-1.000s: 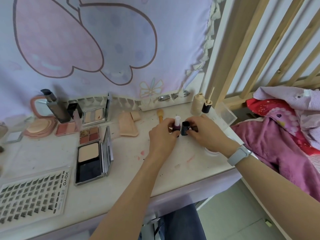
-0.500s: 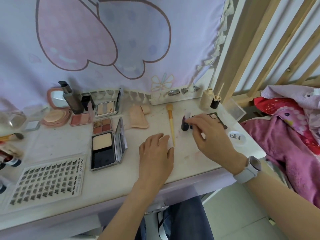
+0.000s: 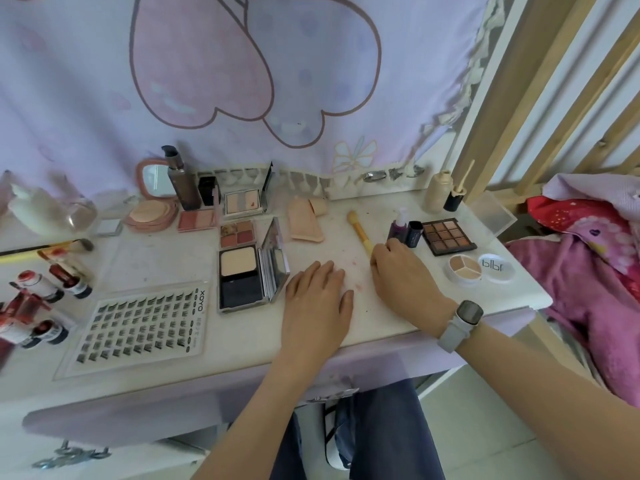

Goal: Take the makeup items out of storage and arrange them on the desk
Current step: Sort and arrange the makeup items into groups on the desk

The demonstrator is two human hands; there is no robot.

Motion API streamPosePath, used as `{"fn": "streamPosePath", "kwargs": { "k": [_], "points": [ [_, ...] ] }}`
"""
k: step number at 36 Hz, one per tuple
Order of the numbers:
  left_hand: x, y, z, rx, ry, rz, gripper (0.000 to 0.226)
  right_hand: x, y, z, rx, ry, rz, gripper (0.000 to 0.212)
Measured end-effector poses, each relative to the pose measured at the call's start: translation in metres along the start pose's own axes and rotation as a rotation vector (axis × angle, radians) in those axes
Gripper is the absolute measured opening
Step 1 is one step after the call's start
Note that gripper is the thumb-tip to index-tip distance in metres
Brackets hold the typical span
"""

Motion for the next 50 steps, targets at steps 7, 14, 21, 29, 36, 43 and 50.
{"fn": "streamPosePath", "kwargs": {
  "k": [7,14,21,29,36,43,50],
  "points": [
    [-0.001,0.0,-0.001,-0.007,-0.005,-0.004,0.038,0.006,0.004,-0.003,-0.141,-0.201,0.039,0.024],
    [0.012,0.006,-0.002,0.026,0.027,-0.117,0.033,0.032,0.01,-0.013,-0.193,-0.092,0.261,0.016],
    [0.08,0.027,0.005,-0.086,0.25,-0.19,0.026,0.075,-0.02,0.001,-0.126,0.154,0.574,0.013],
    [0.186,-0.034,0.0,0.001,0.499,-0.029,0.02,0.096,-0.121,0.037,0.215,0.283,0.692,0.02],
    [0.247,-0.122,-0.046,0.198,0.61,0.09,0.02,0.061,-0.224,0.065,0.446,0.106,0.581,0.023],
    [0.265,-0.216,-0.108,0.494,0.621,0.15,0.026,0.032,-0.299,0.101,0.482,-0.093,0.62,0.025],
    [0.255,-0.286,-0.156,0.713,0.648,0.098,0.024,0.038,-0.33,0.141,0.271,-0.381,0.946,0.031]
  ]
}}
Point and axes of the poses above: each hand's wrist, its own z-axis towards the middle knuckle, its own x-axis out of the back of the hand, y = z × x, the point moved 4 cm from there along z, towards the middle knuckle, and after that the axes turned 4 degrees about y, right-handed, at the moved point
